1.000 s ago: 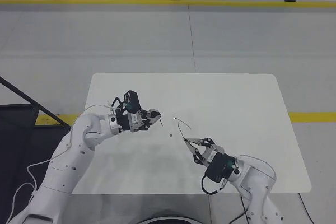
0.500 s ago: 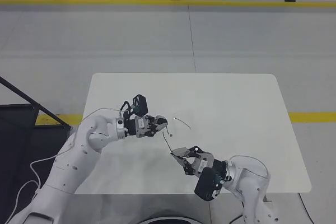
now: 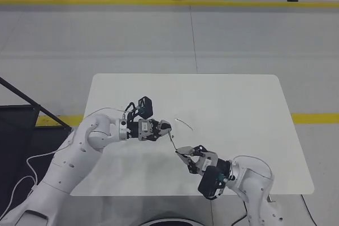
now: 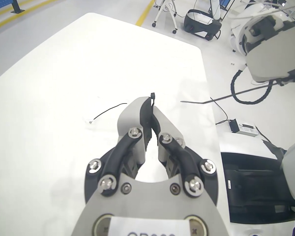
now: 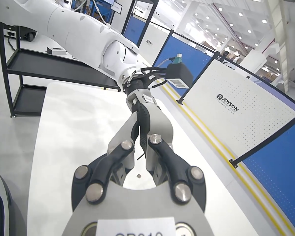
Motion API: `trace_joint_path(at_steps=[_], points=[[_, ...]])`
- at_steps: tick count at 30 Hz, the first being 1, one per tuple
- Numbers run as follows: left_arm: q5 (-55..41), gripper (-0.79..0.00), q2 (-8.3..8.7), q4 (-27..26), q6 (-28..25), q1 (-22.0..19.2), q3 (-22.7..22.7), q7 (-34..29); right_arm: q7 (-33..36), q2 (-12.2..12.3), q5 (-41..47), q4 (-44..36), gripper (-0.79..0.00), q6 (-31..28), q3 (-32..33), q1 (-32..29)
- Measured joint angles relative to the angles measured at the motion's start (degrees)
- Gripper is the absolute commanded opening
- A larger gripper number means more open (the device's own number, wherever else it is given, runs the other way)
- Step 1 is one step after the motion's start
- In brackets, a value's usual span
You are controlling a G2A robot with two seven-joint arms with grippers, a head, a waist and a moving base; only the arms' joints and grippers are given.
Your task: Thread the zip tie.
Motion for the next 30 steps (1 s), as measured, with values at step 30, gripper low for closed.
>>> trace_joint_path(at_steps=[30], points=[[-0.42, -0.785, 0.96, -0.13, 0.0, -0.58, 1.61, 0.62, 5.78, 3.27, 6.29, 1.45, -0.785, 2.47, -2.76, 2.53]])
